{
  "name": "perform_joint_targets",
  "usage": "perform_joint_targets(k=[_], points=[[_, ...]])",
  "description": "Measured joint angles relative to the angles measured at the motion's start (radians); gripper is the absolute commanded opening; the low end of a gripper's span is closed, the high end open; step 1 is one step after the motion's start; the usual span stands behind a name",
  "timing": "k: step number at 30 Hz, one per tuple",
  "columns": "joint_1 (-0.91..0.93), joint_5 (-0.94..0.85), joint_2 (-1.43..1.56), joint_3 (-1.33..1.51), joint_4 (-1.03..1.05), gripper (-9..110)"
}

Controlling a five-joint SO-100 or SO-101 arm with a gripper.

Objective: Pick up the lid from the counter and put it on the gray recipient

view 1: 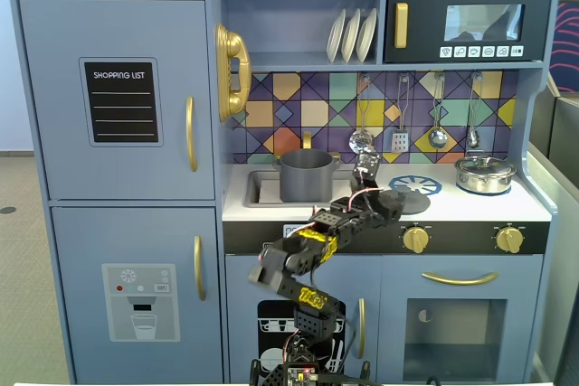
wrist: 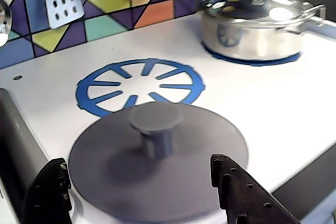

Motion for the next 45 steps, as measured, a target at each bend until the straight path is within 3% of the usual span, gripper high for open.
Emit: perform_joint_targets(k=[35,45], points=[[0.000,-0.008,-0.514,-0.299,-0.150,21],[-0.002,-0.008,-0.543,-0.316,-0.166,0]])
